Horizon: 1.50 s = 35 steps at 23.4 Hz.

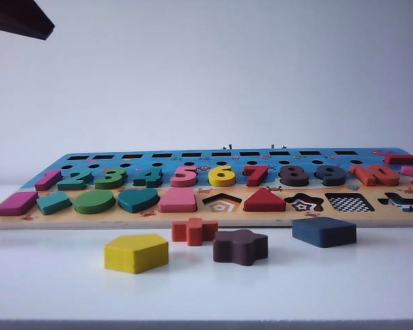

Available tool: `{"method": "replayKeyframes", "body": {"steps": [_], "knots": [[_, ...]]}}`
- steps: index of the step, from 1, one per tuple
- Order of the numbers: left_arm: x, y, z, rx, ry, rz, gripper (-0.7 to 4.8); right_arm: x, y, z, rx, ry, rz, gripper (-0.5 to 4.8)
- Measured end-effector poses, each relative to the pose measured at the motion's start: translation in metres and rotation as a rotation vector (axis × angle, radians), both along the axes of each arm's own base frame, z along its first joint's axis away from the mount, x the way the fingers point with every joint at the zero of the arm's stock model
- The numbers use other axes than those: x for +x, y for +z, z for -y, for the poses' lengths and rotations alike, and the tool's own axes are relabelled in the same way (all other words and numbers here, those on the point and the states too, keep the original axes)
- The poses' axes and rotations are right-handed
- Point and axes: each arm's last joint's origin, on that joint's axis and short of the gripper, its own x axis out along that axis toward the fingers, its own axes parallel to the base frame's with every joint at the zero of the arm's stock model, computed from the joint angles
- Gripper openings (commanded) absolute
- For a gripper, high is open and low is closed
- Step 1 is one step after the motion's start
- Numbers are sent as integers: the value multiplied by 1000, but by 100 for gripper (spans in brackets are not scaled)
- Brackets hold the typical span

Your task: Insert the cube into the slot.

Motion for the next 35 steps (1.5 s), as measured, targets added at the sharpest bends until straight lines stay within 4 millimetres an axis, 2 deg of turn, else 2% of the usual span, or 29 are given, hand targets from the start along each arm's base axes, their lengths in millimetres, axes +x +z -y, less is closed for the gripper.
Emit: {"method": "replayKeyframes", "body": {"steps": [10, 13, 15, 21, 28, 35], "knots": [[-3, -2, -2, 6, -3, -10, 7, -23, 61, 0, 25, 48, 160, 95], [-5, -1, -4, 0, -3, -2, 7, -33, 78, -1, 26, 86, 168, 95], [-8, 1, -7, -17, -3, 17, 7, -43, 101, -2, 26, 154, 158, 95], [-6, -10, -12, -18, 28, -13, 7, -52, 143, -6, -5, 296, 121, 95], [-5, -17, -12, -16, 14, -36, 7, -45, 187, -10, -52, 433, -53, 95], [-5, -17, -12, -16, 14, -35, 7, -21, 200, -14, 5, 560, -362, 108]]}}
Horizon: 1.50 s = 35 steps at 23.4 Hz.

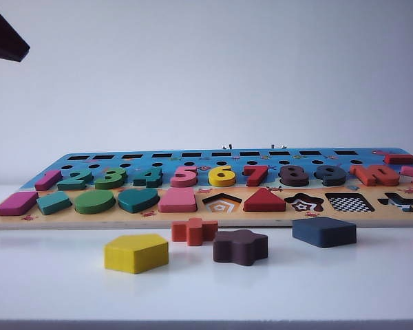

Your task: Insert the cube into the slot.

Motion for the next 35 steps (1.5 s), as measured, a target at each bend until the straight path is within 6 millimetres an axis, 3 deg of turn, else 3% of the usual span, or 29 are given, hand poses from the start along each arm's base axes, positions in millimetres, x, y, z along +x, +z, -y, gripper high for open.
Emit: {"method": "replayKeyframes", "body": {"steps": [7, 18, 30, 32, 35], "knots": [[0, 0, 0, 0, 5, 1, 7, 37, -19, -18, -65, 208, -305, 268], [2, 0, -3, 2, 31, 3, 7, 68, -46, -78, -370, 259, -452, 285], [2, 0, -3, 2, 31, 2, 7, 90, -89, -147, -514, 211, -602, 298], [2, 0, -3, 2, 31, 3, 7, 94, -99, -157, -533, 197, -642, 308], [2, 0, -3, 2, 31, 3, 7, 103, -114, -167, -548, 192, -696, 374]]}}
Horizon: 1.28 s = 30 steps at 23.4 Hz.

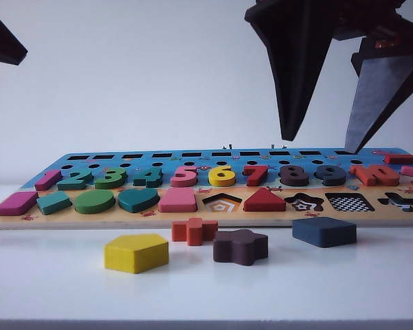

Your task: Insert the cube into the slot.

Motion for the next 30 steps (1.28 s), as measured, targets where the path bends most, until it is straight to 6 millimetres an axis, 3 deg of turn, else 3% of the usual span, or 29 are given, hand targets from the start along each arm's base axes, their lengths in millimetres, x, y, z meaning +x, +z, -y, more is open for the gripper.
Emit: {"method": "replayKeyframes", "body": {"steps": [6, 18, 30], "knots": [[0, 0, 0, 0, 0, 0, 7, 6, -13, -7, -32, 22, -42, 405], [0, 0, 0, 0, 0, 0, 7, 16, -40, -17, -117, 26, -93, 395], [0, 0, 0, 0, 0, 0, 7, 19, -42, -19, -119, 21, -58, 360]]}}
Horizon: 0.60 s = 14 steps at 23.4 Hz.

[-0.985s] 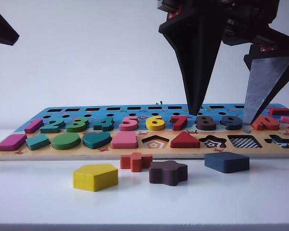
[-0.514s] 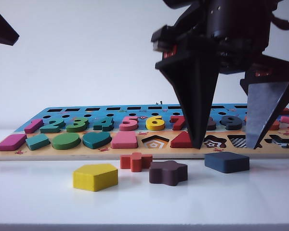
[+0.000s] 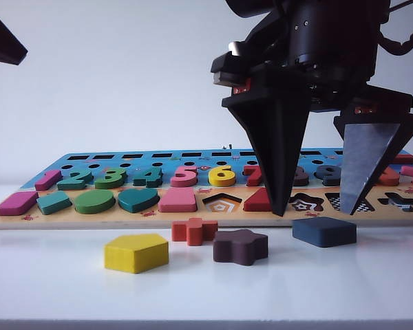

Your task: Insert the cube into the slot.

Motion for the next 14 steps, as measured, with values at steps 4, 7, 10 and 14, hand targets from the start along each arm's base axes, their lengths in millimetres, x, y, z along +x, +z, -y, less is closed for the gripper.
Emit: {"method": "replayKeyframes", "body": {"steps": [4, 7, 10, 14], "knots": [[0, 0, 0, 0, 0, 0, 7, 0, 0, 0, -6, -1, -1, 351], [0, 0, 0, 0, 0, 0, 7, 0, 0, 1, -7, -1, -3, 345], [0, 0, 0, 0, 0, 0, 7, 0, 0, 1, -7, -1, -3, 345], [0, 0, 0, 0, 0, 0, 7, 0, 0, 1, -7, -1, -3, 345]]}}
